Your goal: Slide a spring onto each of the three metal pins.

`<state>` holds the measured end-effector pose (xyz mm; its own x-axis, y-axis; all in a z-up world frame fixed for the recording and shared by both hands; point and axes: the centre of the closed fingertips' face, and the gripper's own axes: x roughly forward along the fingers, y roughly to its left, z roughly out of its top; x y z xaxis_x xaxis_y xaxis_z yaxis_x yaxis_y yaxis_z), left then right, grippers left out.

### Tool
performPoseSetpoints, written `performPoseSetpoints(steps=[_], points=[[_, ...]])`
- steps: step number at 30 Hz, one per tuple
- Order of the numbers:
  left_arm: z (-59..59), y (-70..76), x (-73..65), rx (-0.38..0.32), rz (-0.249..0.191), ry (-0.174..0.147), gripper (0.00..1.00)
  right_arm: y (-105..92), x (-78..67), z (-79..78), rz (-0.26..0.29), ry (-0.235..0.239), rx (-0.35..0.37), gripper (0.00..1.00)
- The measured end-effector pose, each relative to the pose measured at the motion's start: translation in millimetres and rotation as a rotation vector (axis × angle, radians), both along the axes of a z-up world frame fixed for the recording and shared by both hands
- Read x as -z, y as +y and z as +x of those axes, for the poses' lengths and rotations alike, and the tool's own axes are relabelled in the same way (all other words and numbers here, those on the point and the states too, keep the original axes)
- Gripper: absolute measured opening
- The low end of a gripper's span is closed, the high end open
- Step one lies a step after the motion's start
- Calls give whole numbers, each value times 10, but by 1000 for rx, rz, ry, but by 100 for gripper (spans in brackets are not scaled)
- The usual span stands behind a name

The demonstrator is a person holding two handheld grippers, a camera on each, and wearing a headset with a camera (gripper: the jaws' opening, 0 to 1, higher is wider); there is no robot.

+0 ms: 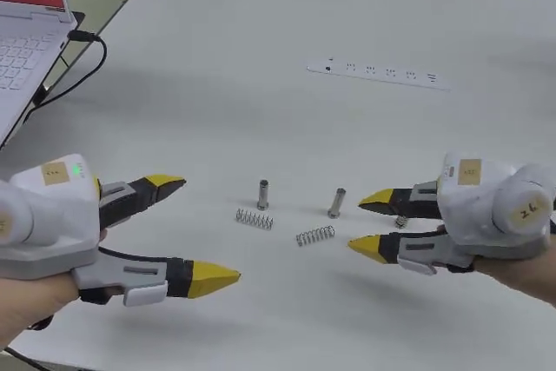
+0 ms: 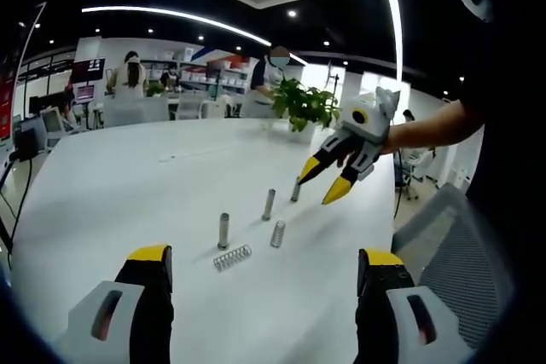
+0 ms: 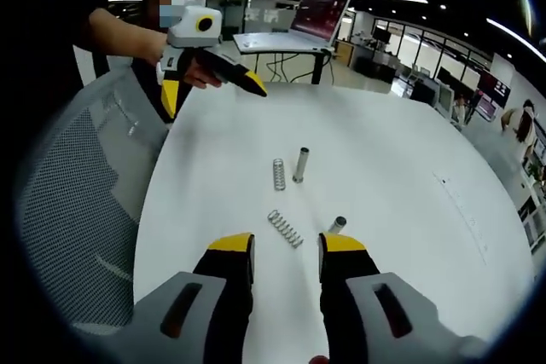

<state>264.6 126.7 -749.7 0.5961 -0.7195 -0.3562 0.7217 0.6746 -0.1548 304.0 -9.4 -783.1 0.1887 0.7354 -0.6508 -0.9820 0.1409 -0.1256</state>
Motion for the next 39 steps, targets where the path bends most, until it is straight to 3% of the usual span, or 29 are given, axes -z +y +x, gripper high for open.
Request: performPoseSetpoints(steps=[14,17,25,39], points=[[-16,9,-4,0,-15,12,86,178,232,-20,-87,-8,-76,24],[-24,-4,0,6,-12,11,85,222,247,11,-96,-32,-85,20],[-34,-16,2,10,-11,13,85,331,384,49,-123,-7,-96,21],[-63,36,19,5,-5,18,84,317,602,139,-180,11,-94,20]])
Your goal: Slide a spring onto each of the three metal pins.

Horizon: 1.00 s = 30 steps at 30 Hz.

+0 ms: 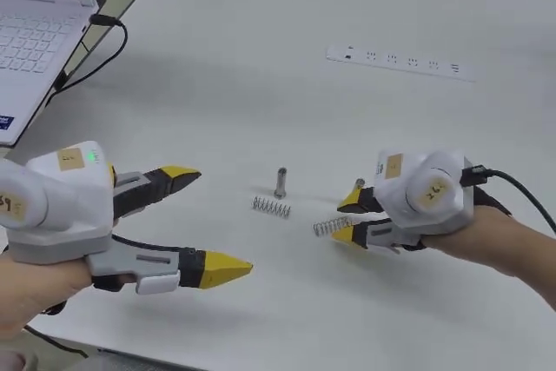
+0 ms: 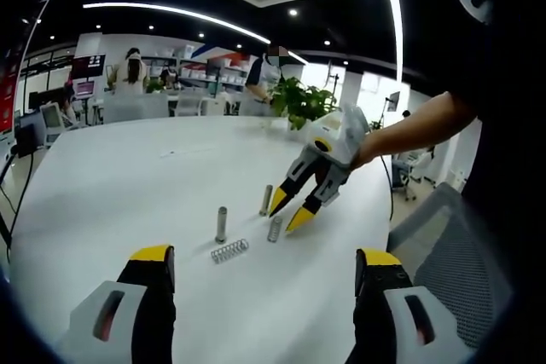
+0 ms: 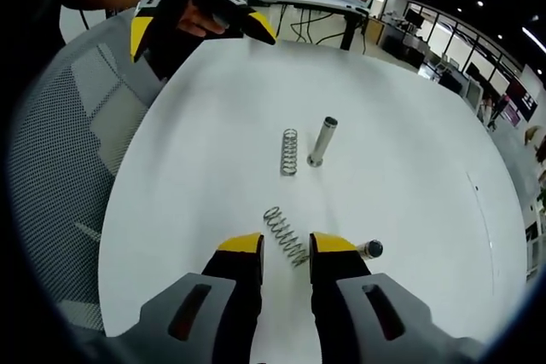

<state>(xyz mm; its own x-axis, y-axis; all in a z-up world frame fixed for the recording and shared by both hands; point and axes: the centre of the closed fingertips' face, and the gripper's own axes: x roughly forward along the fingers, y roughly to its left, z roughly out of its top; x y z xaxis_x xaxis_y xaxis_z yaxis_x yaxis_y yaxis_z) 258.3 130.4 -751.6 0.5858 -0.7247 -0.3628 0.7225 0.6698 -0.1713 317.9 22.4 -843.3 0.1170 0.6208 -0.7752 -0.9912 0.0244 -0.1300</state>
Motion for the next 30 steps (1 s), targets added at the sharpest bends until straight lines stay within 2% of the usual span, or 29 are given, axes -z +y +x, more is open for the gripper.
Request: performPoseSetpoints(steps=[5,21,30], points=[[-6,0,-4,2,-1,1,83,-11,90,26,-22,12,7,19],[-34,16,11,1,0,5,82,-39,190,34,-55,28,16,12],[-33,2,11,5,-1,5,82,-43,148,-6,-49,25,16,9]])
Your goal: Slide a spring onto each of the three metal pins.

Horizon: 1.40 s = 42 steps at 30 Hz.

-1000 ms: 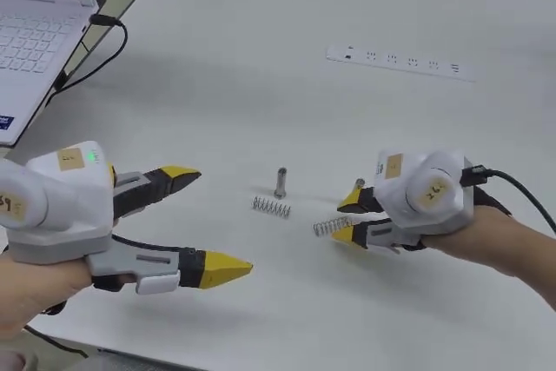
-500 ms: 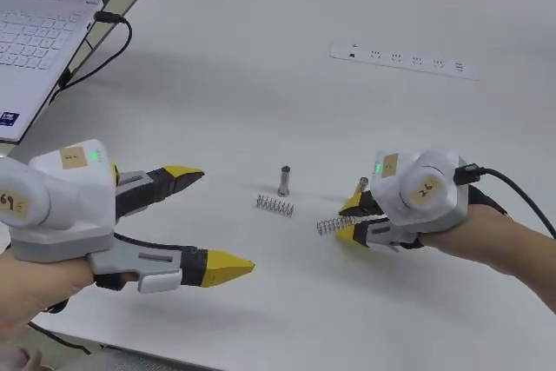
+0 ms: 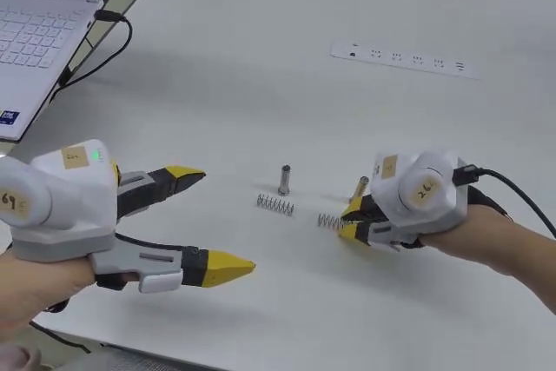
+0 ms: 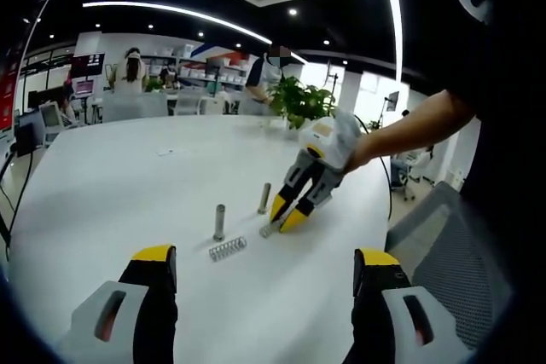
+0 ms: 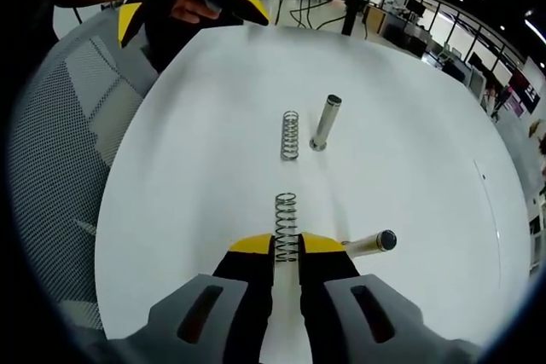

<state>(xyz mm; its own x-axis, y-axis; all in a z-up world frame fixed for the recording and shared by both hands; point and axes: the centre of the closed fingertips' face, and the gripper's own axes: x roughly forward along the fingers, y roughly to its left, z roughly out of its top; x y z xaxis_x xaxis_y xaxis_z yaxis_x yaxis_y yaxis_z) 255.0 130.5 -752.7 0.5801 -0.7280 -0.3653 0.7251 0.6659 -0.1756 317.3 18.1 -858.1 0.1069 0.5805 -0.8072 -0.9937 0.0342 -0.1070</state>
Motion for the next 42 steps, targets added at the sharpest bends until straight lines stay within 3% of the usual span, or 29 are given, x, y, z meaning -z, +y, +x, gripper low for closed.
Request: performPoseSetpoints(steps=[12,14,16,29,42], points=[[-21,-84,-10,27,-2,0,80,-95,-143,-81,11,-21,-18,8],[-43,-147,-56,45,-41,3,79,-118,-181,-84,19,-23,-13,8],[-47,-174,-84,57,-47,-7,78,-145,-251,-92,30,-28,-3,8],[-20,-373,-126,127,-30,-18,78,-347,-528,-161,90,-31,57,8],[20,-681,-130,235,-35,-35,74,-447,-629,-251,84,-46,21,8]])
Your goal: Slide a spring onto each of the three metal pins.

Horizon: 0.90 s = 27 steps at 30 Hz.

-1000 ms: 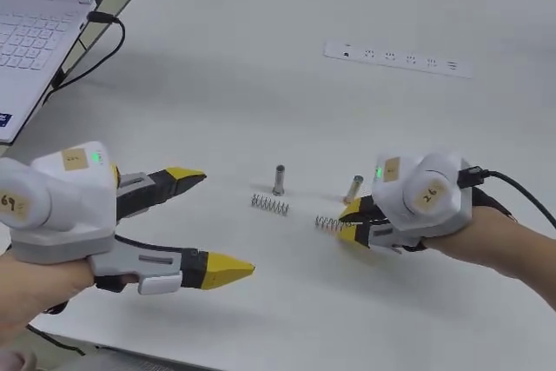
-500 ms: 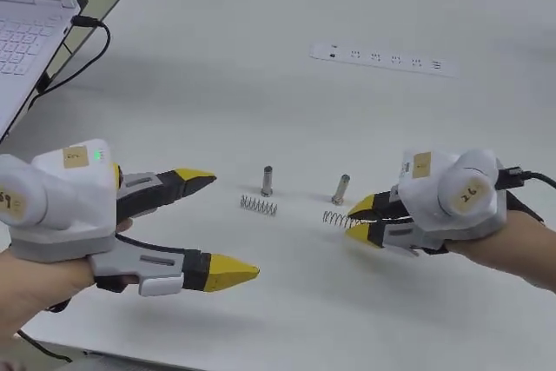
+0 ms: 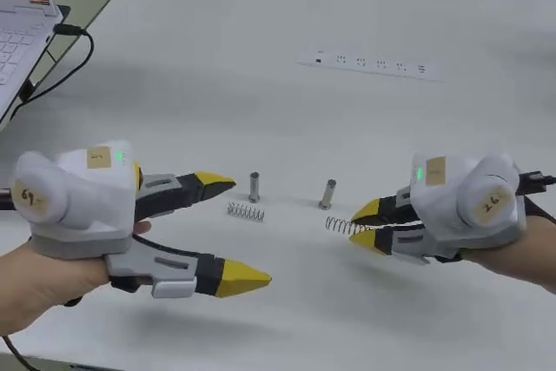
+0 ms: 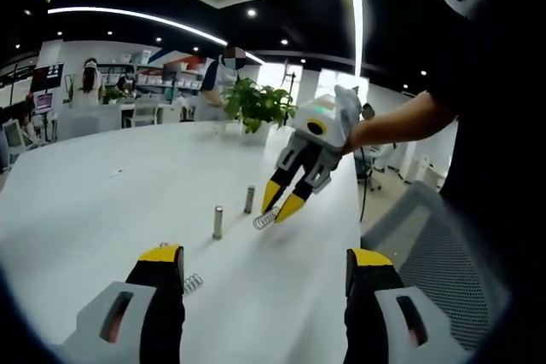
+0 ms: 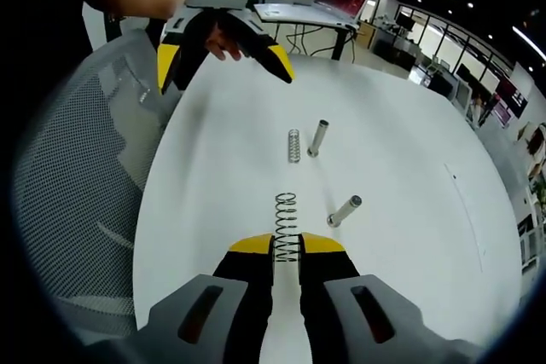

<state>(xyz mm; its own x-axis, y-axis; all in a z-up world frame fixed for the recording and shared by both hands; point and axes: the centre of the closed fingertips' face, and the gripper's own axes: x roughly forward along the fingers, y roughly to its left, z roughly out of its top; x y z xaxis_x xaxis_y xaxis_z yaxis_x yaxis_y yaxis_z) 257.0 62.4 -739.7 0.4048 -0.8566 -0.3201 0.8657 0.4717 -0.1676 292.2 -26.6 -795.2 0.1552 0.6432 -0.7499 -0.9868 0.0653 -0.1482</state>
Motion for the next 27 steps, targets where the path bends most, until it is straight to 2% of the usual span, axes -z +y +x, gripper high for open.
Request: performPoseSetpoints(steps=[4,8,14,18,23,27], points=[[27,-111,13,40,5,-5,69,-1,-9,-35,5,9,-7,8],[64,-220,-12,65,-12,-7,66,1,-27,-59,9,11,-14,8],[85,-362,86,105,2,11,62,34,-60,-94,19,12,-24,8],[86,-461,90,127,1,6,59,63,-68,-125,21,13,-36,8],[128,-489,142,137,17,9,53,90,-96,-130,33,21,-41,8],[164,-536,122,135,-5,10,49,107,-152,-139,37,4,-61,8]])
